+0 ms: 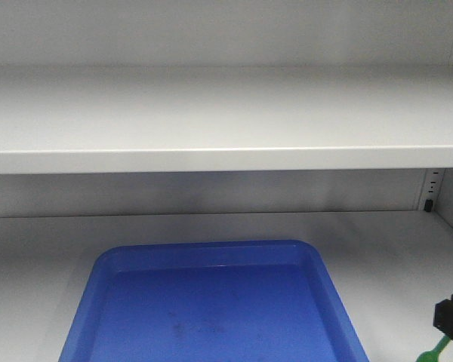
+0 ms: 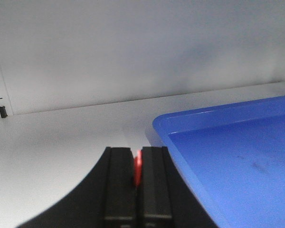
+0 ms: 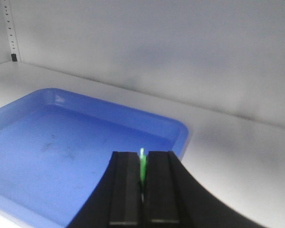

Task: Sort red and green spoons into left cabinet
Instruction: 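Drive up to the open cabinet shelf with the blue tray, then lower both grippers with the spoons over the blue tray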

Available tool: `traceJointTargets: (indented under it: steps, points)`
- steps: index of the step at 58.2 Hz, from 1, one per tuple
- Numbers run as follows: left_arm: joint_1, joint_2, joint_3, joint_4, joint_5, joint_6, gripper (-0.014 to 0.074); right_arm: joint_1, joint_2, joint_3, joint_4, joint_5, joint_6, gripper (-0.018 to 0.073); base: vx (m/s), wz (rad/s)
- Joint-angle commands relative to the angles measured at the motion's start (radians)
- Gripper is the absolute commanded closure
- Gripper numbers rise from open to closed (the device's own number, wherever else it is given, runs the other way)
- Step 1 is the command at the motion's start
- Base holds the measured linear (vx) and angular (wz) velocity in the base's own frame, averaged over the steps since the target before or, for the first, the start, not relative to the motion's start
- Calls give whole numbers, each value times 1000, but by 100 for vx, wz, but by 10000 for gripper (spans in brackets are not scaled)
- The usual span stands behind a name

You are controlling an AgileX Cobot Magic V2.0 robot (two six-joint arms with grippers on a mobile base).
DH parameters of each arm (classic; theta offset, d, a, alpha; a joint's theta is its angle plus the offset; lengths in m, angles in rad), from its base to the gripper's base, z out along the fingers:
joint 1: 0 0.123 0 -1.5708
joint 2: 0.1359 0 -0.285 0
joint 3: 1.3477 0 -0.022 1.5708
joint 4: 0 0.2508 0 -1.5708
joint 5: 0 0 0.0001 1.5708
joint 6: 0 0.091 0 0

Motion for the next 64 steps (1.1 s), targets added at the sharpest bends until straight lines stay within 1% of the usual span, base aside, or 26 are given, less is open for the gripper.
traceJointTargets:
  steps: [1, 4, 8, 10, 13, 15, 16, 20, 21, 23, 26, 28, 31, 37, 42, 47, 51, 64]
  points:
    - [-7, 39, -29, -92, -81, 7, 600, -3, 45, -31, 60, -84, -16, 562, 0, 0]
    - [-7, 71, -34, -144, -87, 41, 600, -3, 84, -34, 101, -100, -60, 562, 0, 0]
    - [-8, 123, -51, -231, -89, 135, 600, -2, 136, -39, 182, -127, -146, 562, 0, 0]
    - [-8, 167, -69, -307, -88, 225, 600, -2, 172, -50, 243, -128, -205, 562, 0, 0]
    - [-8, 206, -95, -391, -72, 331, 600, -2, 212, -72, 329, -120, -296, 562, 0, 0]
    - [-8, 235, -114, -455, -50, 412, 600, -2, 242, -90, 383, -108, -364, 562, 0, 0]
    - [-8, 252, -123, -492, -33, 466, 600, -2, 260, -98, 404, -102, -393, 562, 0, 0]
    - [-8, 306, -163, -627, 39, 646, 600, -2, 316, -142, 534, -61, -548, 562, 0, 0]
    - [-8, 315, -170, -653, 52, 674, 600, -2, 327, -150, 560, -54, -575, 562, 0, 0]
    - [-8, 344, -186, -728, 87, 751, 600, -2, 360, -170, 640, -33, -651, 562, 0, 0]
    - [-8, 376, -200, -819, 125, 828, 600, -2, 401, -189, 742, -10, -748, 562, 0, 0]
    - [-8, 398, -209, -881, 151, 880, 599, -2, 419, -197, 789, 9, -797, 562, 0, 0]
    - [-8, 431, -216, -971, 197, 959, 600, -2, 456, -210, 886, 43, -903, 562, 0, 0]
    - [-8, 493, -220, -1098, 303, 1094, 598, -2, 510, -223, 1033, 114, -1048, 562, 0, 0]
    - [-8, 535, -220, -1159, 373, 1127, 598, -2, 546, -223, 1137, 167, -1127, 562, 0, 0]
    - [-8, 571, -221, -1158, 420, 1124, 598, -2, 576, -223, 1137, 215, -1163, 562, 0, 0]
    - [-8, 598, -221, -1158, 459, 1124, 598, -2, 599, -223, 1137, 243, -1163, 562, 0, 0]
    - [-8, 678, -224, -1158, 522, 1124, 598, -2, 645, -223, 1137, 275, -1163, 562, 0, 0]
